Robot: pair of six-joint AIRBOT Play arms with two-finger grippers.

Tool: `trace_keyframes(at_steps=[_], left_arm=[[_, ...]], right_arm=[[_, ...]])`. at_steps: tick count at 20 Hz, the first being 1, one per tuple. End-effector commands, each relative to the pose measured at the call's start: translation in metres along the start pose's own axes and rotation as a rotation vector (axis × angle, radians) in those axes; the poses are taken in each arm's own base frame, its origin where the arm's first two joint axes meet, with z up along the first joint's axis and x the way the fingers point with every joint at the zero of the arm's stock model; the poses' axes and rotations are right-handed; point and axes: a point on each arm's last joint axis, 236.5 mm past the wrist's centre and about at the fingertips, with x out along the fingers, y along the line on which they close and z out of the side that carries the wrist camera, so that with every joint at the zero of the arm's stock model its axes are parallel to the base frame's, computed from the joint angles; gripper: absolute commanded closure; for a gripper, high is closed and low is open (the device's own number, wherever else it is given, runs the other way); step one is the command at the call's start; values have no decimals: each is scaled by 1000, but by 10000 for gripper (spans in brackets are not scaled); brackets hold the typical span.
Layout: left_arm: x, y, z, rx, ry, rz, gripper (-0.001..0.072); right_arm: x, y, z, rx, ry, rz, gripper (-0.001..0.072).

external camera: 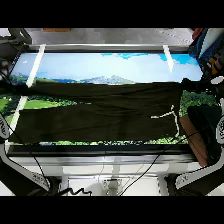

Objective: Fold the clothes and pants, and hang the long-sleeved shirts on hangers.

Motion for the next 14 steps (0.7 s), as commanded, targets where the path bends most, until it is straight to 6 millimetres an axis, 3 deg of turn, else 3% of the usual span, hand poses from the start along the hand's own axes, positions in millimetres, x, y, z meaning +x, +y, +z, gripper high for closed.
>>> trace_keyframes(at_steps=[1, 3, 8, 9, 10, 11, 12, 14], left_arm=[[44, 0, -73, -12, 238, -72, 676], [52, 1, -72, -14, 231, -69, 675], [45, 14, -24, -3, 36, 1, 671], [41, 15, -18, -2, 10, 10, 626], [38, 15, -15, -7, 0, 10, 506], [37, 15, -17, -33, 6, 9, 250], [37, 14, -19, -100, 17, 6, 124], [37, 19, -29, -213, 49, 2, 125]], right_arm=[[0, 2, -3, 2, 13, 6, 688], [0, 2, -2, 1, 11, 5, 688], [0, 2, -2, 2, 11, 6, 688], [0, 2, -3, 2, 12, 6, 688], [0, 2, -3, 2, 13, 6, 688], [0, 2, -3, 2, 13, 7, 688], [0, 2, -3, 2, 13, 7, 688], [0, 2, -3, 2, 14, 7, 688]])
